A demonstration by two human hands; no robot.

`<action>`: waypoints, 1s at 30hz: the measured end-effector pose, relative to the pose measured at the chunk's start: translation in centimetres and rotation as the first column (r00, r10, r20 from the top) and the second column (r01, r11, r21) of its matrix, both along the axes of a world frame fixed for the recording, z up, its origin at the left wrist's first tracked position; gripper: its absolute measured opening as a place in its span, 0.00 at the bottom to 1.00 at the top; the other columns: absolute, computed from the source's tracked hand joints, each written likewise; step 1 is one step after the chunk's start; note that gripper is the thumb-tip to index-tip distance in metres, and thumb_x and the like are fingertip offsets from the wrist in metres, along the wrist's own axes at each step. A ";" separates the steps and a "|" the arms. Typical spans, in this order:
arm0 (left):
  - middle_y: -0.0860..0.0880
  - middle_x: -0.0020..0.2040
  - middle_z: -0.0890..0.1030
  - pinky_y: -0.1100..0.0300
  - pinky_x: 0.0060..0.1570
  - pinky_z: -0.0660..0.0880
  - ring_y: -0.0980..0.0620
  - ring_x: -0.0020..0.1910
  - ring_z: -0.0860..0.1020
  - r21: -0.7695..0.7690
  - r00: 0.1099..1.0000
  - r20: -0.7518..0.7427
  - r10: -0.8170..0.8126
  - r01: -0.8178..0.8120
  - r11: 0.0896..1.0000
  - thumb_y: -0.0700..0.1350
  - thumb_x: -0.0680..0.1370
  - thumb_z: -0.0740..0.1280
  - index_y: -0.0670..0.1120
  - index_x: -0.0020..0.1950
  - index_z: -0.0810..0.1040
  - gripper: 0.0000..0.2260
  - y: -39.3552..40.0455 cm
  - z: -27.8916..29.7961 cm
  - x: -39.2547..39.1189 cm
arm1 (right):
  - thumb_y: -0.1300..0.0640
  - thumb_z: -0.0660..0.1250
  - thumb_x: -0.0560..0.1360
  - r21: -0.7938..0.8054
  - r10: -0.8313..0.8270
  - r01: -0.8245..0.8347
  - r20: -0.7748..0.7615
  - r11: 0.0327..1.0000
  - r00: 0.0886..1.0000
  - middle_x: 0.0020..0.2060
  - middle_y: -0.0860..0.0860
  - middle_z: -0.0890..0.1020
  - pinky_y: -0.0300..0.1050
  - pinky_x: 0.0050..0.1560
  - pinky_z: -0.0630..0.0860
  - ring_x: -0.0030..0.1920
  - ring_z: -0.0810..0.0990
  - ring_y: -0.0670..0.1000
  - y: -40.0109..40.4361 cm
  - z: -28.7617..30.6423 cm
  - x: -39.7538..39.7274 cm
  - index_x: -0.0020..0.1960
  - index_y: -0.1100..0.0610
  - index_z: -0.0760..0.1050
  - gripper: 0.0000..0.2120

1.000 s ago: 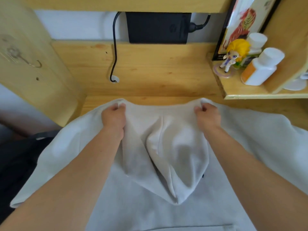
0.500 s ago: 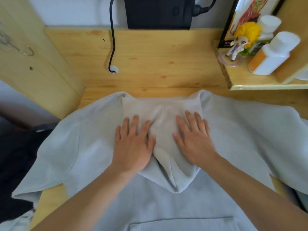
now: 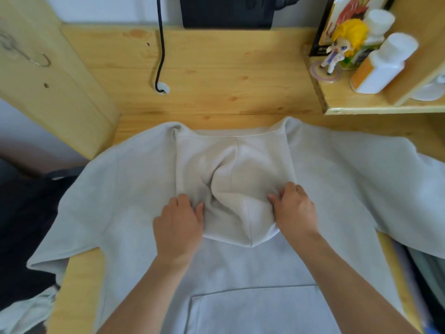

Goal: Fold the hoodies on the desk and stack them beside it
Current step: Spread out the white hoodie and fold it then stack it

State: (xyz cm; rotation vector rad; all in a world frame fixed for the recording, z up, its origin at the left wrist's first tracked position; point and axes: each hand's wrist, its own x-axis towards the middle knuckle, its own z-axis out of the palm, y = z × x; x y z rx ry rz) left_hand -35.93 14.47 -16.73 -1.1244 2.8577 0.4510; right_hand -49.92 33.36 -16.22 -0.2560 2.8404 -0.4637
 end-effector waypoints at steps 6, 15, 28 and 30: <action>0.48 0.34 0.73 0.50 0.39 0.71 0.44 0.36 0.73 0.488 0.826 -0.408 0.388 -0.162 0.858 0.42 0.79 0.69 0.47 0.39 0.68 0.13 -1.3 -0.9 0.3 | 0.58 0.68 0.79 -0.527 -0.328 0.353 0.145 0.773 0.933 0.36 0.53 0.77 0.52 0.40 0.73 0.37 0.75 0.57 1.3 0.4 -0.6 0.41 0.58 0.71 0.10; 0.48 0.43 0.75 0.52 0.45 0.71 0.45 0.44 0.75 0.681 0.683 -0.357 0.637 -0.277 0.678 0.48 0.79 0.71 0.48 0.46 0.72 0.09 -1.2 -0.2 1.3 | 0.58 0.65 0.82 -0.635 -0.260 0.703 0.655 0.320 0.709 0.49 0.57 0.79 0.52 0.44 0.81 0.47 0.81 0.56 3.4 1.7 -0.7 0.48 0.57 0.74 0.05; 0.55 0.50 0.81 0.47 0.62 0.72 0.50 0.55 0.79 0.459 0.936 -0.290 -0.201 0.320 0.829 0.47 0.75 0.74 0.54 0.58 0.81 0.12 1.4 3.9 -3.5 | 0.45 0.79 0.67 -0.198 0.390 -0.358 0.156 0.912 0.907 0.75 0.42 0.56 0.48 0.72 0.63 0.76 0.52 0.50 3.6 4.4 -0.3 0.61 0.38 0.76 0.24; 0.58 0.41 0.74 0.46 0.53 0.71 0.51 0.44 0.73 0.208 0.830 -0.427 -0.360 0.478 0.854 0.42 0.74 0.72 0.53 0.48 0.79 0.07 1.5 4.8 -3.0 | 0.48 0.80 0.66 -0.053 0.523 -0.523 -0.013 0.851 0.852 0.77 0.50 0.60 0.55 0.73 0.62 0.78 0.52 0.57 3.3 4.1 -0.2 0.56 0.47 0.80 0.20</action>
